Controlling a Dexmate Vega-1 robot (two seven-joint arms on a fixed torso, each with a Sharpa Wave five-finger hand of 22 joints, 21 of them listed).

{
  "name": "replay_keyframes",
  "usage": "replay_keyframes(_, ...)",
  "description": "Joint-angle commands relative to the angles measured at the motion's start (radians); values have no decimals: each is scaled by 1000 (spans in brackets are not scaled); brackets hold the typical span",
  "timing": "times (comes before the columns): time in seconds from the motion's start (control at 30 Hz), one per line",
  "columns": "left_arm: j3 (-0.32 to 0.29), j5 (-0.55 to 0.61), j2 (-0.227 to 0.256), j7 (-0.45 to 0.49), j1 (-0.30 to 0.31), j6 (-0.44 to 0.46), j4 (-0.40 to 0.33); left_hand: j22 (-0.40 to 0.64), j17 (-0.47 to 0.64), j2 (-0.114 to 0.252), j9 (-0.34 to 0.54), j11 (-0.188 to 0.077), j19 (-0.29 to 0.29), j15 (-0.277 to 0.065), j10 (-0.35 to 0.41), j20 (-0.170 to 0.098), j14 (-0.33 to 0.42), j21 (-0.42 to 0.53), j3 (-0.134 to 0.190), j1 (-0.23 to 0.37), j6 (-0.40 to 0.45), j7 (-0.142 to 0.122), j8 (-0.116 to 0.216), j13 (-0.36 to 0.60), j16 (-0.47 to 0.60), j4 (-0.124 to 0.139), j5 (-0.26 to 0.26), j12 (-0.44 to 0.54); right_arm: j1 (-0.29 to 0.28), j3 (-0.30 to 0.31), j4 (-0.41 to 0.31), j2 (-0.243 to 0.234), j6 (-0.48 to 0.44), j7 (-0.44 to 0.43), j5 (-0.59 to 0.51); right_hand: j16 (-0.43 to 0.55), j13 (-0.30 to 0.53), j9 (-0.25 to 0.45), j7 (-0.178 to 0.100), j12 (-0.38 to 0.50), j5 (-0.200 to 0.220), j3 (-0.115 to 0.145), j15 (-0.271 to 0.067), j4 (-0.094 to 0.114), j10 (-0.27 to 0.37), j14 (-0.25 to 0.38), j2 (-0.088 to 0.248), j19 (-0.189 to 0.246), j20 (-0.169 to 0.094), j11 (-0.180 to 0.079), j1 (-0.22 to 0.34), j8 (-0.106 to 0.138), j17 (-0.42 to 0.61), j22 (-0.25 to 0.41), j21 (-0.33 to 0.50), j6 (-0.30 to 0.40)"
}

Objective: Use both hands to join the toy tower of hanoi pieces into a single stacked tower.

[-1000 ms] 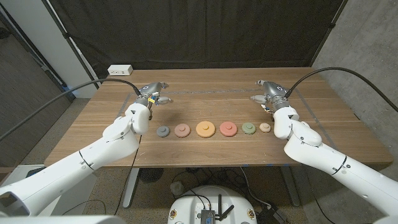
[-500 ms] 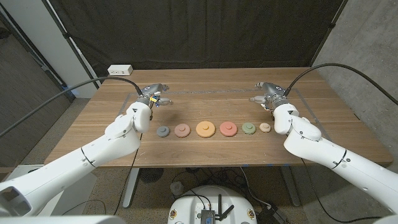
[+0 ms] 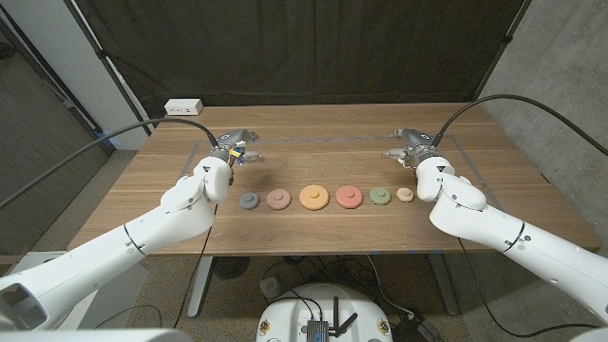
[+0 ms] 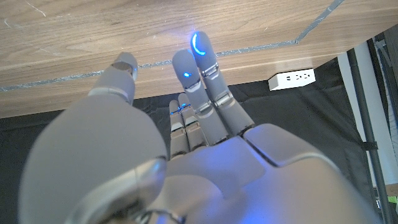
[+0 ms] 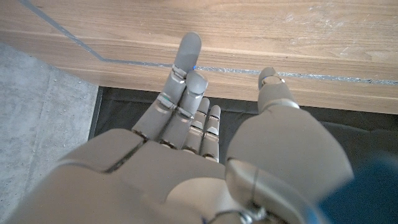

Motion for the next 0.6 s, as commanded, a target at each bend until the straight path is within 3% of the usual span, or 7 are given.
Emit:
replay_keyframes(0.03, -10, -15, 11, 30, 23, -22, -7, 0, -1, 0, 5, 2, 0, -40, 10, -94, 10, 6, -2, 13, 9, 1, 2, 6, 5, -1, 5, 2, 2, -13, -30, -36, -36, 9, 57, -1, 5, 2, 7, -2, 9, -3, -89, 0, -6, -7, 15, -7, -68, 5, 4, -12, 3, -1, 8, -29)
replay_keyframes(0.6, -62, -50, -4, 132, 89, -80, 6, -7, -11, 2, 6, -4, -7, -41, 25, -94, 6, 18, -9, 21, 23, -3, 3, 10, 11, -1, 8, 3, -47, 8, -93, -89, -33, -23, 111, -1, 6, 2, 8, -6, 16, -10, -89, -1, -21, -6, 21, -18, -67, 10, 3, -12, -1, -15, 24, -36)
